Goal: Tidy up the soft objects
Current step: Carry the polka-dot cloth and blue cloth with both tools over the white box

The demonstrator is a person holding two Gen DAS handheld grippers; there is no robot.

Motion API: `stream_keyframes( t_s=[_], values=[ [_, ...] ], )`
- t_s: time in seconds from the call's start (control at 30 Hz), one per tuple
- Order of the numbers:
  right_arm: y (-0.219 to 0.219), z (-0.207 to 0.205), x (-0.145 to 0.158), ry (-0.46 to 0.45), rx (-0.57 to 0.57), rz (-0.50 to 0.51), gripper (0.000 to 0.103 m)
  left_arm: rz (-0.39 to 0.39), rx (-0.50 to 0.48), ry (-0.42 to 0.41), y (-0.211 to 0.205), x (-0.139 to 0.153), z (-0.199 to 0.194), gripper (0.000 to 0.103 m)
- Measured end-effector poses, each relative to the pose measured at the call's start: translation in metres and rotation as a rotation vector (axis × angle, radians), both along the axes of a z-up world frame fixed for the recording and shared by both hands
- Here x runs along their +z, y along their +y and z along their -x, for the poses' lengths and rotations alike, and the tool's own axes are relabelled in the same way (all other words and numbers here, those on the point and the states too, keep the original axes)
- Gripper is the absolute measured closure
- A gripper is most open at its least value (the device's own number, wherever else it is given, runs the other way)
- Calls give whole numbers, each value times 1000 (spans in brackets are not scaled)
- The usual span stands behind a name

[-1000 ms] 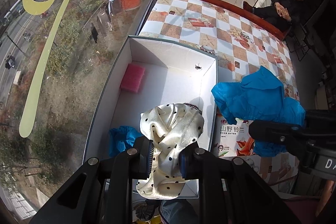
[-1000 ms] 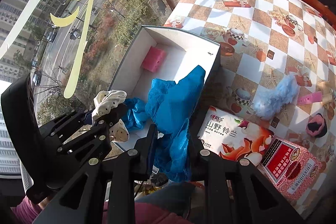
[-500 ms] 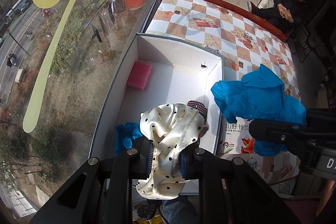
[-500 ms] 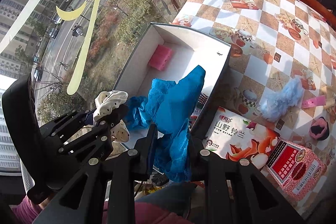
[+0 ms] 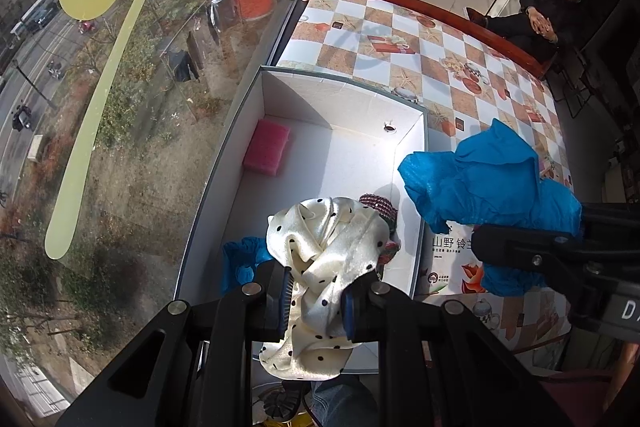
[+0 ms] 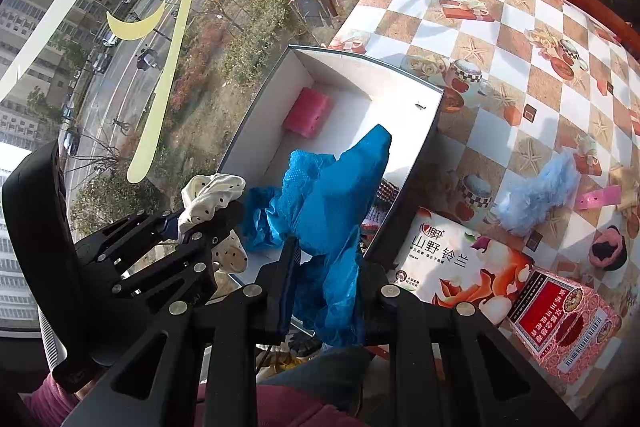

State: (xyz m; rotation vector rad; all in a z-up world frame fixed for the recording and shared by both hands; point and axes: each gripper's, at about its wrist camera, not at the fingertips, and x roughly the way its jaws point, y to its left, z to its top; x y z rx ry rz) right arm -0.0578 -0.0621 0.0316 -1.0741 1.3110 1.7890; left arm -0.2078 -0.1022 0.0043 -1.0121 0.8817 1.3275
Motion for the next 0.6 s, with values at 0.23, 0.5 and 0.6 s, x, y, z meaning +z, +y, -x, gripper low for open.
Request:
stream_keyframes(
  t_s=[0.23, 0.5, 0.6],
  values=[
    [1, 4, -3, -3, 7, 10, 79, 1, 1, -4, 1, -1, 2, 81],
    [2, 9, -4, -8, 21, 12, 79, 12, 11, -11, 2, -6, 5, 81],
    [3, 10, -5, -8, 18, 17, 79, 14, 4, -8, 3, -6, 3, 81]
  ],
)
